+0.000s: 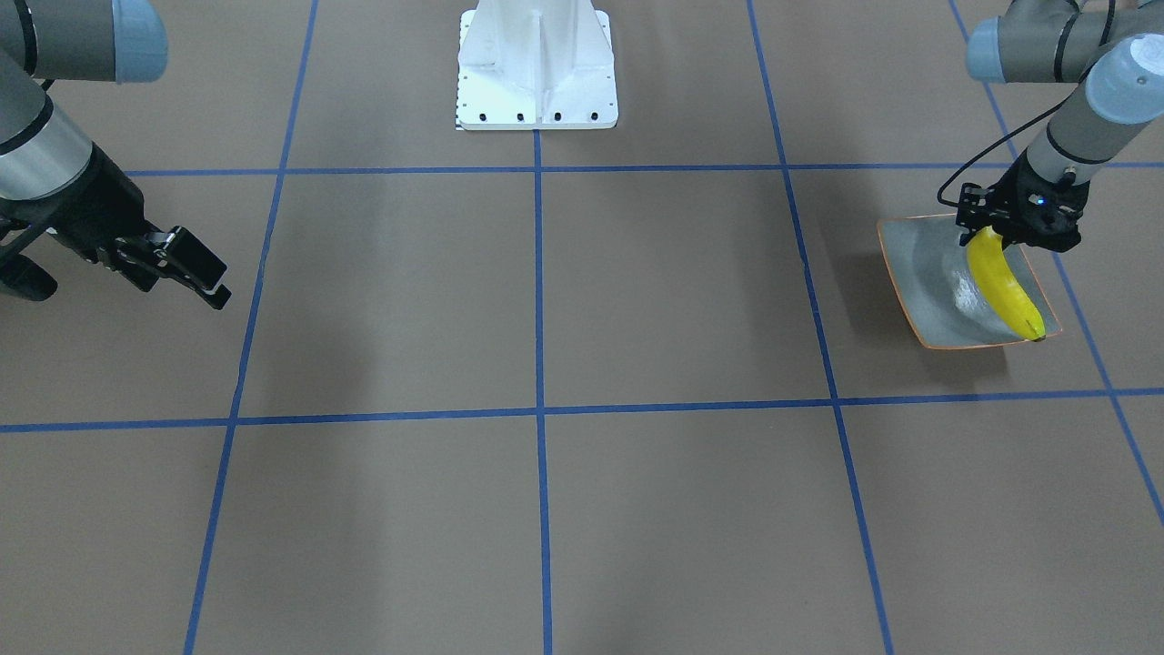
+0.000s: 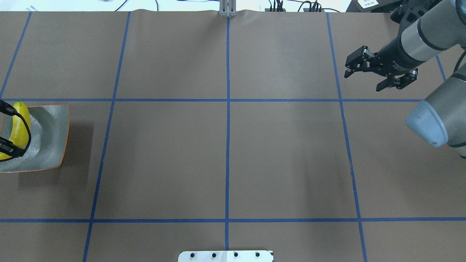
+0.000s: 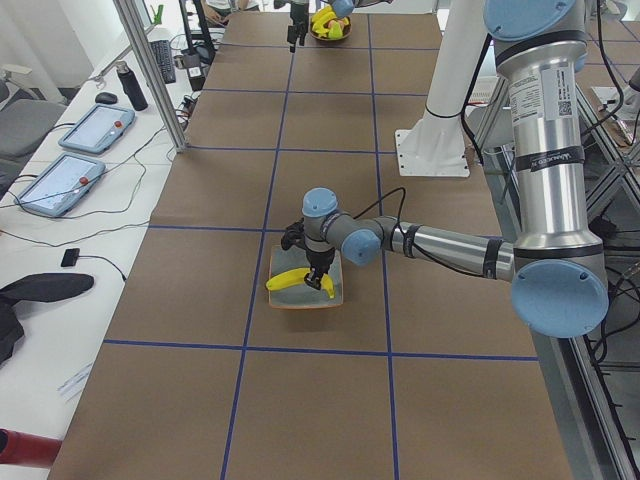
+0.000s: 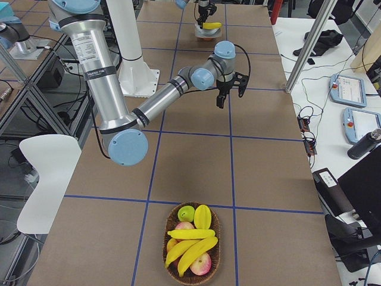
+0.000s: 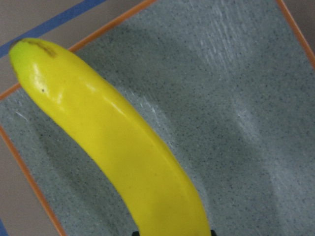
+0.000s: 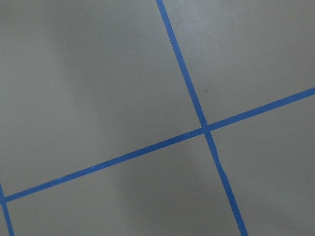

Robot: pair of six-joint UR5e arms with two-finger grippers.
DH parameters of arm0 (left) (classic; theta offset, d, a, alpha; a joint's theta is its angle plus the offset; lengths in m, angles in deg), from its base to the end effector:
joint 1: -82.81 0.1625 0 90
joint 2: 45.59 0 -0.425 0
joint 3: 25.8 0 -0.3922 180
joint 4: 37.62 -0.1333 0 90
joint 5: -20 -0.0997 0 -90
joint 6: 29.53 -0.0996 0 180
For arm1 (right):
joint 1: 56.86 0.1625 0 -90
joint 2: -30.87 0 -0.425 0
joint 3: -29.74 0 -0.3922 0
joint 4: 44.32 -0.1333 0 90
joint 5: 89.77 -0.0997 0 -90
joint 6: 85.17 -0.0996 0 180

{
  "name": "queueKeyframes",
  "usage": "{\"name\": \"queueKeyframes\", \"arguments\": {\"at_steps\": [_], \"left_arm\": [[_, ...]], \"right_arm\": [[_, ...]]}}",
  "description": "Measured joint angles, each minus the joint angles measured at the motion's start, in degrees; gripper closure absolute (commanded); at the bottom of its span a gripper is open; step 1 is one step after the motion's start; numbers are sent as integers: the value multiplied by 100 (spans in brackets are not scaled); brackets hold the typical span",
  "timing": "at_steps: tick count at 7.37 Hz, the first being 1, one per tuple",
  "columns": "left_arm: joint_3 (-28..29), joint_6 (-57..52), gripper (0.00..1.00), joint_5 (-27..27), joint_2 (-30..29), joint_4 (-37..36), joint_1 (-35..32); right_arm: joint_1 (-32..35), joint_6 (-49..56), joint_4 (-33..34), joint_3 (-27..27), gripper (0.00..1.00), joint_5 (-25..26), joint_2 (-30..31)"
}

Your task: Transfer all bananas from basket to plate

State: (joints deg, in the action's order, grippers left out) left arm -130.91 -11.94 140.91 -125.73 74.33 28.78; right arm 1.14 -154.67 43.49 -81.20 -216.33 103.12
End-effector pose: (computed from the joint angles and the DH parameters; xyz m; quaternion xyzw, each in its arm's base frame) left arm 0.1952 -0.4088 0.5758 0.0856 0.3333 0.2115 0.9148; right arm -0.2358 -0.5170 0.3173 -0.0178 -0.4428 0.1823 0.8777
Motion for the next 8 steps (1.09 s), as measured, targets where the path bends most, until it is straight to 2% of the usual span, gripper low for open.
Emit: {"name": "queueKeyframes", "arguments": {"at_steps": [1, 2, 8], "left_arm": [[50, -30, 54, -59, -9, 4, -2], [117, -40, 2, -158, -15, 8, -5], [3, -27, 0, -196, 23, 7, -33]], "right_arm": [[0, -2, -2, -1, 0, 0, 1], [0, -2, -4, -1, 0, 0, 2], [0, -2, -3, -9, 0, -9, 2]]}}
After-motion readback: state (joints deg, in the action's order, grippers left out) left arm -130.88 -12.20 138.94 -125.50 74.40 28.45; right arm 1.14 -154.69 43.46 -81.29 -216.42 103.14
